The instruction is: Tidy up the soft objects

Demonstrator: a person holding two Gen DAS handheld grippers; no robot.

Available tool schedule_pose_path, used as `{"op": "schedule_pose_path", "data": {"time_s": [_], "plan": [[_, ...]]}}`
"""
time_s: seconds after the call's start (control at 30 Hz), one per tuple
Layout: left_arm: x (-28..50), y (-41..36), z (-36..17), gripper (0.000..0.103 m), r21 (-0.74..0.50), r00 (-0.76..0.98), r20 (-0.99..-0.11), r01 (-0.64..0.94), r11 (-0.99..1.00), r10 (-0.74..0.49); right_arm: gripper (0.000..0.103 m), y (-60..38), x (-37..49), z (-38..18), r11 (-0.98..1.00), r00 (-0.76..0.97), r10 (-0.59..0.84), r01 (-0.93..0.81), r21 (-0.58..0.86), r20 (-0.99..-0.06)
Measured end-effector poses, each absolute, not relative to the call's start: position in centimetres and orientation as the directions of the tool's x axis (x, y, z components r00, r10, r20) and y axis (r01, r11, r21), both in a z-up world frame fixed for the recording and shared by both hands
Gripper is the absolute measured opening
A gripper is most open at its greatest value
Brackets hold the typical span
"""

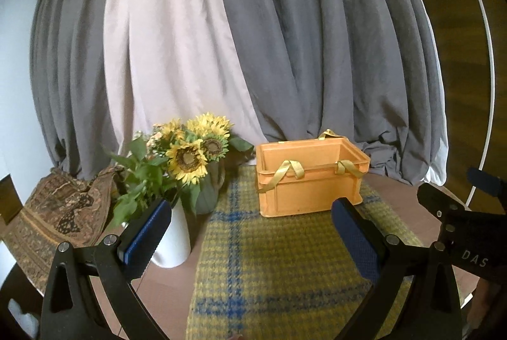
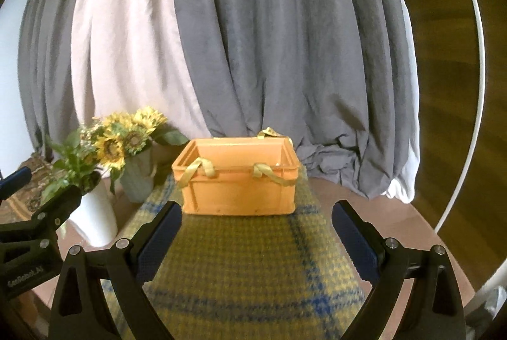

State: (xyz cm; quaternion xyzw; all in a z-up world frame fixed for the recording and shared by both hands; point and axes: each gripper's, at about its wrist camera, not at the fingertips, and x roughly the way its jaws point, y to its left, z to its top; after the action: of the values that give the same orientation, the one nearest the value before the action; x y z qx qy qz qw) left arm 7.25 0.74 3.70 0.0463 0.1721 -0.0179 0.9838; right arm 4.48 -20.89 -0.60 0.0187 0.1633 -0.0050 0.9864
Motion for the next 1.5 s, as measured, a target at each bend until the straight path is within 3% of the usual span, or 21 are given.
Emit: {"op": "schedule_pose_path", "data": {"time_s": [0.73,1.5], "plan": [[-3.2,-0.6,4.0,0.103,0.069,0.949,-0.313,0.074,0.995,-0.049,0.101,-23.1,-6.5,-0.8,0.998,0.961,-0.025,0.037,0.041,-0.276],[-7.2,-1.3,4.8,0.103,0.088,0.960,-0.275,0.072,0.994,-0.045,0.101,-24.0,-10.3,-0.9,0.999,0.967,-0.006,0.018,0.045,-0.256]]}}
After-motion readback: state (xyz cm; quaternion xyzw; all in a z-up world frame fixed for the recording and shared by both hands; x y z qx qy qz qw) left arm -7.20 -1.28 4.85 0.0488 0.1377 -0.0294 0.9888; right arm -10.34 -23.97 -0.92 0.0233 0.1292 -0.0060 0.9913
